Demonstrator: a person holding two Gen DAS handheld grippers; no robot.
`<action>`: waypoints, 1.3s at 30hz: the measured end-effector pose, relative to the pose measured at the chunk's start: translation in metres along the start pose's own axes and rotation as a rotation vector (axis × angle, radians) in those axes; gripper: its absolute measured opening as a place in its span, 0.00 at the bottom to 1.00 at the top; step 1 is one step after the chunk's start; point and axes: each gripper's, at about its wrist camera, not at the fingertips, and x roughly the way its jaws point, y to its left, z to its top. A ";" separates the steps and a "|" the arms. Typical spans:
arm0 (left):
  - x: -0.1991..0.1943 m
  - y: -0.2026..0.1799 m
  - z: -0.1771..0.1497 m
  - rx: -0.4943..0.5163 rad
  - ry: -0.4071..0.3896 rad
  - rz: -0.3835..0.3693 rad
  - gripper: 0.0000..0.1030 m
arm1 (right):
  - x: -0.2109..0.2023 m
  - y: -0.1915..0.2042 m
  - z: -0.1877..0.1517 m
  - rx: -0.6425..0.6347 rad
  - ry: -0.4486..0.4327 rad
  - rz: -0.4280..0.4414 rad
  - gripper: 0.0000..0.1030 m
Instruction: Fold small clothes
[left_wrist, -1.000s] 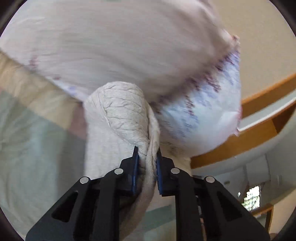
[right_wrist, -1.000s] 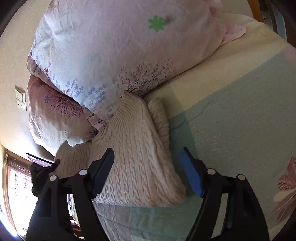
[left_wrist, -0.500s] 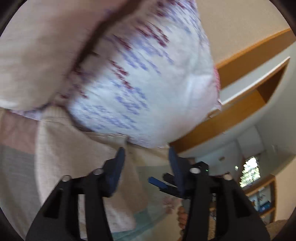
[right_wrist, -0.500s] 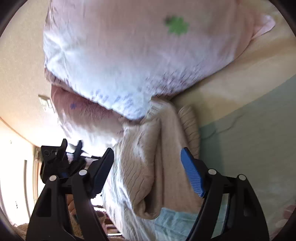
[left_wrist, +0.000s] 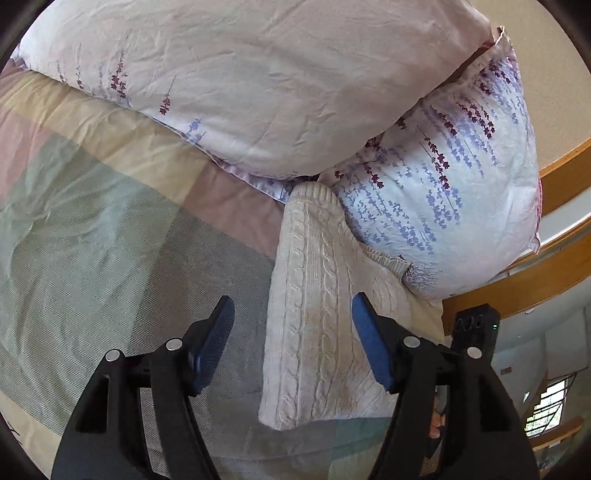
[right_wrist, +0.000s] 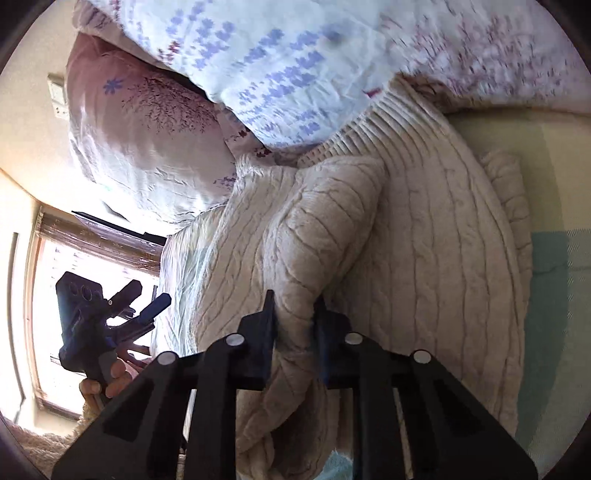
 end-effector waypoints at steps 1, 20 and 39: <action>0.002 -0.003 0.000 0.011 0.004 -0.003 0.64 | -0.014 0.010 0.007 -0.041 -0.051 -0.027 0.15; 0.132 -0.056 -0.018 0.196 0.266 0.001 0.91 | -0.033 -0.088 -0.005 0.280 0.045 -0.065 0.81; 0.028 -0.019 -0.023 0.393 0.056 0.200 0.55 | 0.035 0.038 -0.042 0.037 -0.039 -0.226 0.53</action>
